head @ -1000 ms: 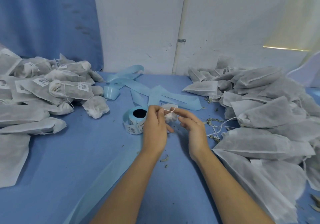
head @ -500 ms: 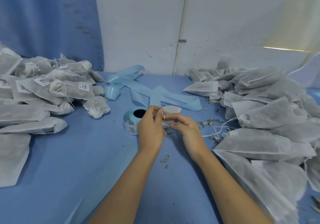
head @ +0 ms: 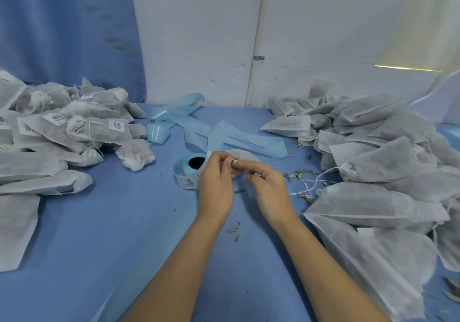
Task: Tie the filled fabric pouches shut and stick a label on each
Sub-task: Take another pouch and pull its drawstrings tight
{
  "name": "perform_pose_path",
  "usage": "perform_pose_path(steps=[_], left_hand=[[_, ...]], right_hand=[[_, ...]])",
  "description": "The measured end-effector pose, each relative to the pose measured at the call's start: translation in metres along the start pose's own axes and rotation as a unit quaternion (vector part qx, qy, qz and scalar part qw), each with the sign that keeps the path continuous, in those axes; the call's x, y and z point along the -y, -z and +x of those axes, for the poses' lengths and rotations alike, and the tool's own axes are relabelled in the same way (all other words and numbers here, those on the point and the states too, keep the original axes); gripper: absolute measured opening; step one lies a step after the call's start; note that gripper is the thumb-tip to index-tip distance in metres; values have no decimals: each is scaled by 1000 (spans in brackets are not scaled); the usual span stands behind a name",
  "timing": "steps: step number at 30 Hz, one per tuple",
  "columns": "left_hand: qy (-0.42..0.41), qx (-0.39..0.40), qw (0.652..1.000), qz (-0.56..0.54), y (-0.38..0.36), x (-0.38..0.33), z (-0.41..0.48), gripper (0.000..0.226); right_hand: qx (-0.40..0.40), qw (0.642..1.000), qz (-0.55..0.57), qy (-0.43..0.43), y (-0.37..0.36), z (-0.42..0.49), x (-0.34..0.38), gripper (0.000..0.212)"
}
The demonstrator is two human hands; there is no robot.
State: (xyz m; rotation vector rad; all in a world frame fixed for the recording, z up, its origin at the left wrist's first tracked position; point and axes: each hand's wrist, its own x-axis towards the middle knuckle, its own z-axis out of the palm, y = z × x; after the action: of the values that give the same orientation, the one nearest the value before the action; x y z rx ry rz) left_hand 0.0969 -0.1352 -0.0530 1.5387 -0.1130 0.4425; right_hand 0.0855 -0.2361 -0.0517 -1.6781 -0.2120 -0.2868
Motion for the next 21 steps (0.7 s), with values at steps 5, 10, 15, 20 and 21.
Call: perform_pose_path(steps=[5, 10, 15, 20, 21], left_hand=[[-13, 21, 997, 67, 6, 6, 2, 18], [13, 36, 999, 39, 6, 8, 3, 19], [8, 47, 998, 29, 6, 10, 1, 23], [12, 52, 998, 30, 6, 8, 0, 24], [12, 53, 998, 32, 6, 7, 0, 24]], right_hand=[[28, 999, 4, -17, 5, 2, 1, 51], [39, 988, 141, -48, 7, 3, 0, 38], [6, 959, 268, -89, 9, 5, 2, 27], [-18, 933, 341, -115, 10, 6, 3, 21], [-24, 930, 348, -115, 10, 6, 4, 24]])
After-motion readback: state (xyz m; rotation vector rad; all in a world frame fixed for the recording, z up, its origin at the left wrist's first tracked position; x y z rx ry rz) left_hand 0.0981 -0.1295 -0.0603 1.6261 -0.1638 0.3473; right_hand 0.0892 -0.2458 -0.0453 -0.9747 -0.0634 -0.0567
